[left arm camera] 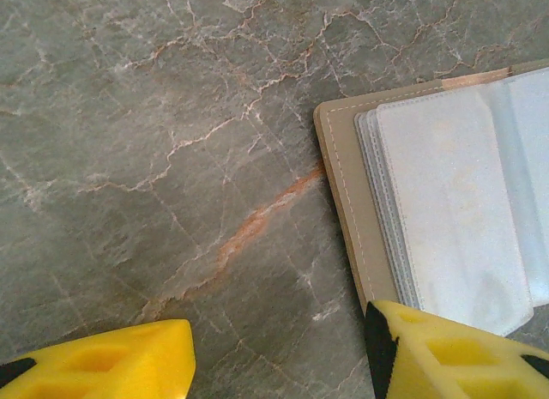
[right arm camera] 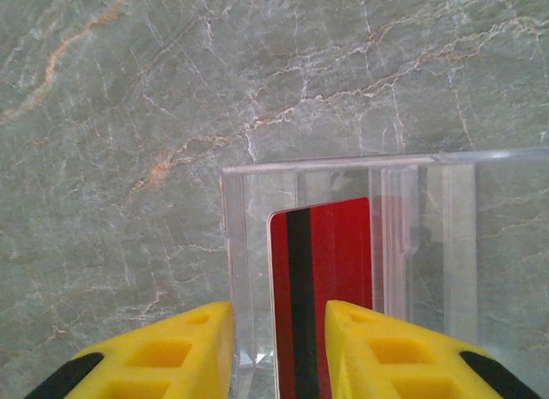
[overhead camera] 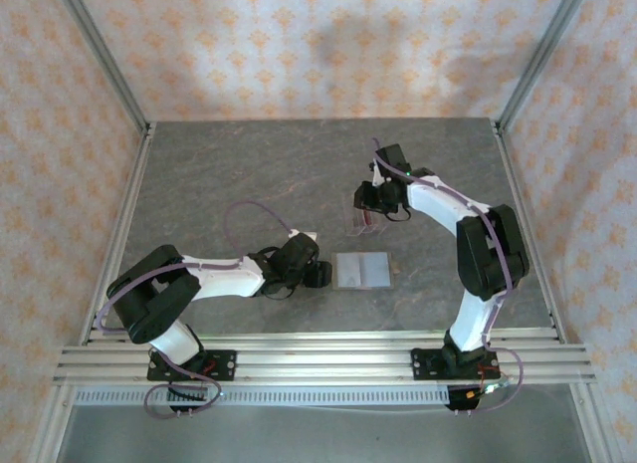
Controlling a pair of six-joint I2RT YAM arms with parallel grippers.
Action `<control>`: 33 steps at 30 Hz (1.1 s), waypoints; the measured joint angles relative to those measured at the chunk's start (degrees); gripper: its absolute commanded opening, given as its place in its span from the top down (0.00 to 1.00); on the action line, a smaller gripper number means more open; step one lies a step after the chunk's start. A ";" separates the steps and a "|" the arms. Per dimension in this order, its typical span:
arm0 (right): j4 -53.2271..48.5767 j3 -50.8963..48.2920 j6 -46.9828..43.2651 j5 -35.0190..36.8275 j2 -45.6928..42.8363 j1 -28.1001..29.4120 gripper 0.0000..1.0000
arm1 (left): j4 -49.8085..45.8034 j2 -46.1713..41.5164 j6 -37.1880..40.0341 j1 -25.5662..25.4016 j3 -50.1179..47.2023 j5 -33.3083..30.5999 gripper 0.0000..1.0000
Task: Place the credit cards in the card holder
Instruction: Pick up the credit card from the storage box.
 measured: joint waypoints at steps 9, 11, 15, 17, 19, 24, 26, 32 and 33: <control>-1.57 1.07 -0.66 1.03 0.96 0.46 0.79 | 0.00 -0.02 0.00 0.00 0.00 0.02 0.42; -1.70 1.16 -0.74 1.05 0.96 0.46 0.85 | 0.00 -0.02 0.00 0.00 0.00 0.02 0.42; -2.08 1.36 -0.90 1.05 0.96 0.48 0.94 | 0.00 -0.02 0.00 0.00 0.00 0.02 0.42; -2.21 1.60 -0.87 1.03 0.94 0.48 0.97 | 0.00 -0.02 0.00 0.00 0.00 0.02 0.42; -2.47 1.99 -1.01 1.03 0.96 0.48 0.99 | 0.00 -0.02 0.00 0.00 0.00 0.02 0.42; -3.06 2.47 -1.03 1.03 0.90 0.57 1.00 | -0.46 -0.07 -0.02 0.00 0.22 0.04 0.42; -3.43 2.47 -1.05 1.03 0.74 0.59 1.00 | -0.90 -0.07 -0.02 0.00 0.46 0.04 0.42; -5.38 2.51 -1.01 2.40 0.04 0.72 1.00 | -3.21 0.33 0.00 0.00 1.95 0.22 0.42; -5.66 2.51 -0.98 2.95 -0.15 0.72 1.00 | -3.87 0.37 -0.02 0.00 2.34 0.24 0.42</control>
